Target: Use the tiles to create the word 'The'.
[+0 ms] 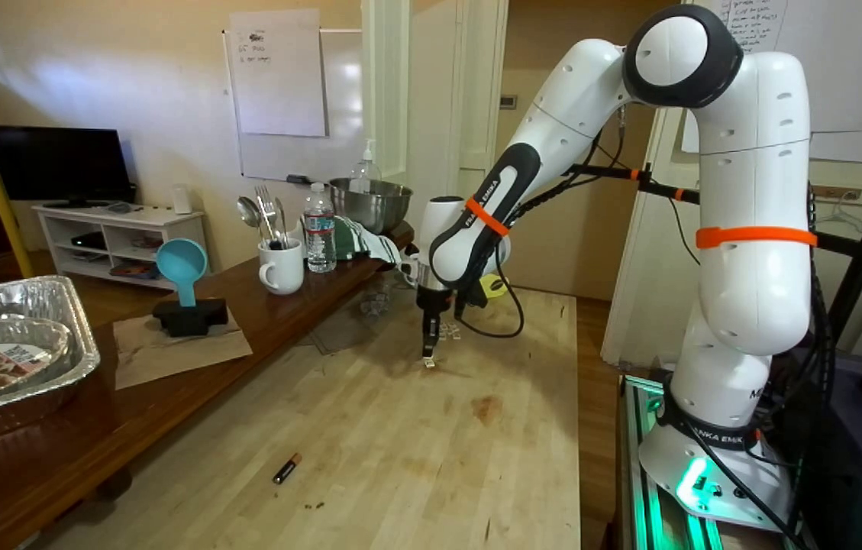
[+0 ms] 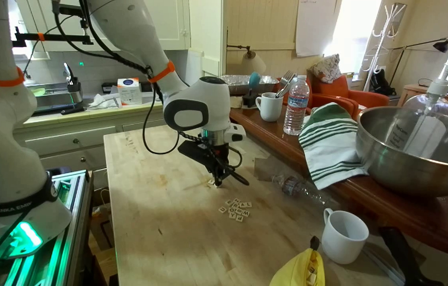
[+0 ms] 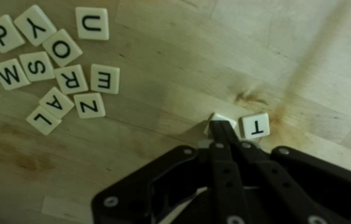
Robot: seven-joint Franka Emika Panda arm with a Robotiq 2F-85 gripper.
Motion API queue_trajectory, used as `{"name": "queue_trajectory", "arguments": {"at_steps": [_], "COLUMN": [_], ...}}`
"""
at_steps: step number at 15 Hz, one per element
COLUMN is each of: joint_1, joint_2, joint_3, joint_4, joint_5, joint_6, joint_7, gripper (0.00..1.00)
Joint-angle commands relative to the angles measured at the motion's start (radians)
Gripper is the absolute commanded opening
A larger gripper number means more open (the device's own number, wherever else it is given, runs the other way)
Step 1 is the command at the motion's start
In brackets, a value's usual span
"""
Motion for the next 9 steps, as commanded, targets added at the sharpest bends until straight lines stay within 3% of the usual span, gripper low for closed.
{"name": "queue_trajectory", "arguments": {"at_steps": [1,9], "joint_1": [-0.023,-0.025], "joint_2": [0.007,-0.002], "joint_3": [0.027,0.03], "joint_4": [-0.02,-0.03], "joint_5": [0.013,0.014], "joint_6": [-0.003,-0.013], "joint_7": [-0.109,-0.3], "gripper": [0.0,0.0]}}
